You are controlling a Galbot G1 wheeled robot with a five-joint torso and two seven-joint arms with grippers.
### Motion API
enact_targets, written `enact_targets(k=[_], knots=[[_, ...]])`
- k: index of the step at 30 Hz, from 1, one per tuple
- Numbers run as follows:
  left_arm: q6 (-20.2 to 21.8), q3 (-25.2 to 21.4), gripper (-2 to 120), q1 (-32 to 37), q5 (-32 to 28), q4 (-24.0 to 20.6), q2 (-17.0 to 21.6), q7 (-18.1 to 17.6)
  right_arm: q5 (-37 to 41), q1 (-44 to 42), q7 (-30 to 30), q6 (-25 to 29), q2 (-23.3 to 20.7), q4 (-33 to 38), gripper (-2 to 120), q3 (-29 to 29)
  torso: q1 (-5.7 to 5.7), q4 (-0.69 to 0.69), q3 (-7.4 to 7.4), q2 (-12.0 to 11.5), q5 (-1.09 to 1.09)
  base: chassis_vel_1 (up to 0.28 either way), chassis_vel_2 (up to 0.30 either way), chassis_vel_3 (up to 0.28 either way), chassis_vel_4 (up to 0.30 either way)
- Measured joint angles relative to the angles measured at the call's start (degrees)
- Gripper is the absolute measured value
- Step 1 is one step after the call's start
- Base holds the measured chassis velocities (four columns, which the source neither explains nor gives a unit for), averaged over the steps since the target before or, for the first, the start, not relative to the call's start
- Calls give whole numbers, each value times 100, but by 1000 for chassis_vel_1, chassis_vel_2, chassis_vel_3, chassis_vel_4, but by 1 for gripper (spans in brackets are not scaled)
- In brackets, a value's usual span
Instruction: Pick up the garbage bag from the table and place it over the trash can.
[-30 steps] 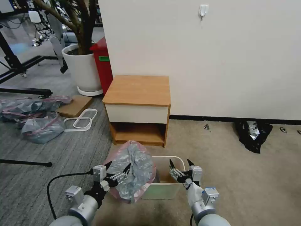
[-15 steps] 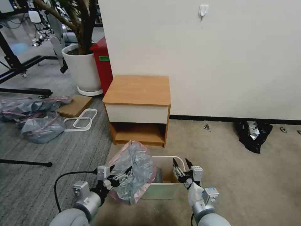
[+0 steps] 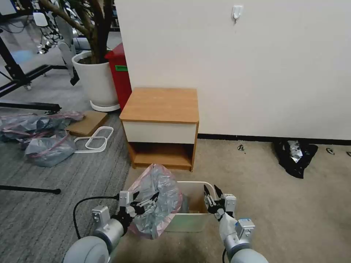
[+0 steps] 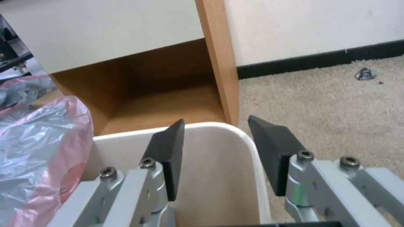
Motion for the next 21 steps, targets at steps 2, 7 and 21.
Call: enact_targets(k=[2, 7, 21], knots=[[20, -94, 100, 119, -76, -198, 166, 24, -3, -1, -1, 0, 0, 2, 42, -2, 0, 1, 0, 0, 0, 0, 0, 0, 0], [245, -320, 100, 307, -130, -503, 474, 21, -5, -2, -2, 0, -7, 16, 42, -3, 0, 1, 0, 0, 1, 0, 0, 0, 0], [1168, -134, 100, 106, -479, -524, 729, -987, -52, -49, -2, 30, -7, 12, 41, 22, 0, 1, 0, 0, 0, 0, 0, 0, 0]])
